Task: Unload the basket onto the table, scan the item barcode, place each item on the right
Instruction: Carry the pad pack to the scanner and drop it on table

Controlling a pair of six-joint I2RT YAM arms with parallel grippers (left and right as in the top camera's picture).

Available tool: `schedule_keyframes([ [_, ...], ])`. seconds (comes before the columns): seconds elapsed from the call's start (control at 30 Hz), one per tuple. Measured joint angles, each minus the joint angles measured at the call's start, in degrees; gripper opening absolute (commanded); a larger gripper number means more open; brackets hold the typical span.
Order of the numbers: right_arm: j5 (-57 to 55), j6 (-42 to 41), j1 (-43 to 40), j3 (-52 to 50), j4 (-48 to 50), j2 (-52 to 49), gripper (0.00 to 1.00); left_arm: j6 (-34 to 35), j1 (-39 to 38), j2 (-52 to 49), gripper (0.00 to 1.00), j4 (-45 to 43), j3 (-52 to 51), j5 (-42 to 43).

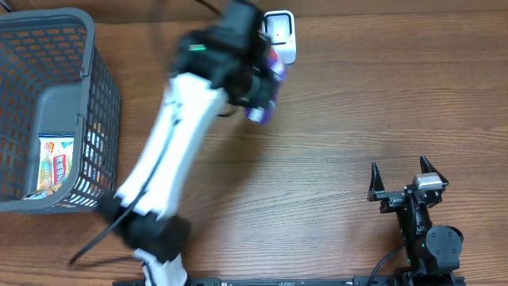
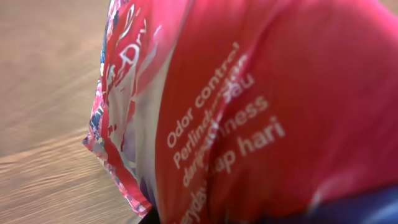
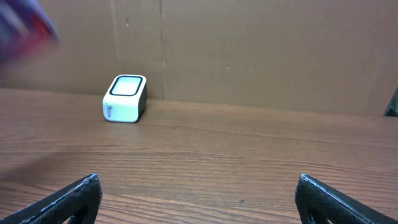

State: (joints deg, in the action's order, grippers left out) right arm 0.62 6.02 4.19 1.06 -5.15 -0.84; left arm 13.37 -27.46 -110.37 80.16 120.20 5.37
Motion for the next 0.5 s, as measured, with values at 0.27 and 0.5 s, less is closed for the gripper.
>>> schedule_keyframes([
  [0.27,-0.02,-0.02,0.00,0.00,0.00,0.00,1.00,0.17,-7.39,-15.58,0.07,2.08,-1.68,-0.87],
  [0.5,0.00,-0.04,0.00,0.00,-0.02,0.00,1.00,0.39,-7.63,-18.01,1.00,6.88,-1.51,-0.85],
])
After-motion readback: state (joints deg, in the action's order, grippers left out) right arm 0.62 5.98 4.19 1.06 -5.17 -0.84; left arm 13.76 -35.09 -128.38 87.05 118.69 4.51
